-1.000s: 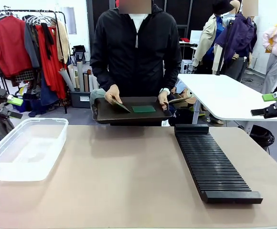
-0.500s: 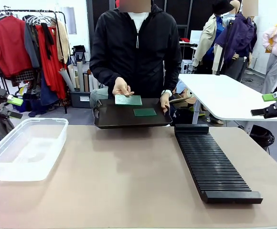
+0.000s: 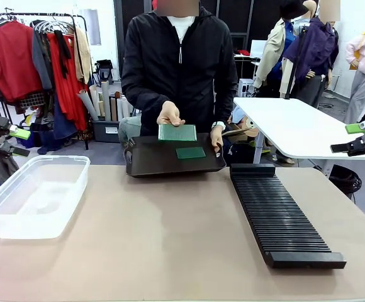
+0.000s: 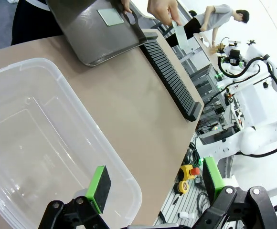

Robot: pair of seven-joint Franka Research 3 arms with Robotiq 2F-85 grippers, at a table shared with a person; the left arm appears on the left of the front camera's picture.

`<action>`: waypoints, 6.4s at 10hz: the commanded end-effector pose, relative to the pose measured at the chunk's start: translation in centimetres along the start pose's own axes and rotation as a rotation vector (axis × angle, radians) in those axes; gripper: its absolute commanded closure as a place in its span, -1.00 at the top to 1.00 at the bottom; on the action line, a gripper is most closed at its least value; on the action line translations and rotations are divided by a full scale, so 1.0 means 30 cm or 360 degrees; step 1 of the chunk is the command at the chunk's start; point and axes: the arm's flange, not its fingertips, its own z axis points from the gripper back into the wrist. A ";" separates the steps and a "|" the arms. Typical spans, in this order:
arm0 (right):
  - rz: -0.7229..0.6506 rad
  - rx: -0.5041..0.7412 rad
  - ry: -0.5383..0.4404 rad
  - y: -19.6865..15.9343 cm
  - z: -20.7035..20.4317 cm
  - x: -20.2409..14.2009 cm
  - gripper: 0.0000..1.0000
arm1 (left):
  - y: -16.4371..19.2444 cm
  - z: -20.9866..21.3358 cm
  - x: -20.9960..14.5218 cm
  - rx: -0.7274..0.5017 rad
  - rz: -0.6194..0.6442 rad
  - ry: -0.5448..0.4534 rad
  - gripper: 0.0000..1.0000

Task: Sort PCBs into racks and boxes based on the side picked up.
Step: Pick up the Blank PCB handed by the Human.

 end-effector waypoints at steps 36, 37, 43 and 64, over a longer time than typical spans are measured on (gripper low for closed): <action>-0.0292 0.0051 -0.0117 -0.257 -0.840 0.358 1.00 | -0.011 0.002 0.003 0.0008 0.0000 -0.0001 1.00; -0.0292 0.0082 -0.0113 -0.291 -0.856 0.365 1.00 | -0.011 0.002 0.003 0.0008 0.0000 -0.0001 1.00; -0.0277 0.0249 -0.0053 -0.422 -0.930 0.381 1.00 | -0.011 0.002 0.003 0.0008 0.0000 -0.0001 1.00; -0.0104 0.0208 -0.0041 -0.527 -1.100 0.501 0.25 | -0.011 0.002 0.003 0.0008 0.0000 -0.0001 1.00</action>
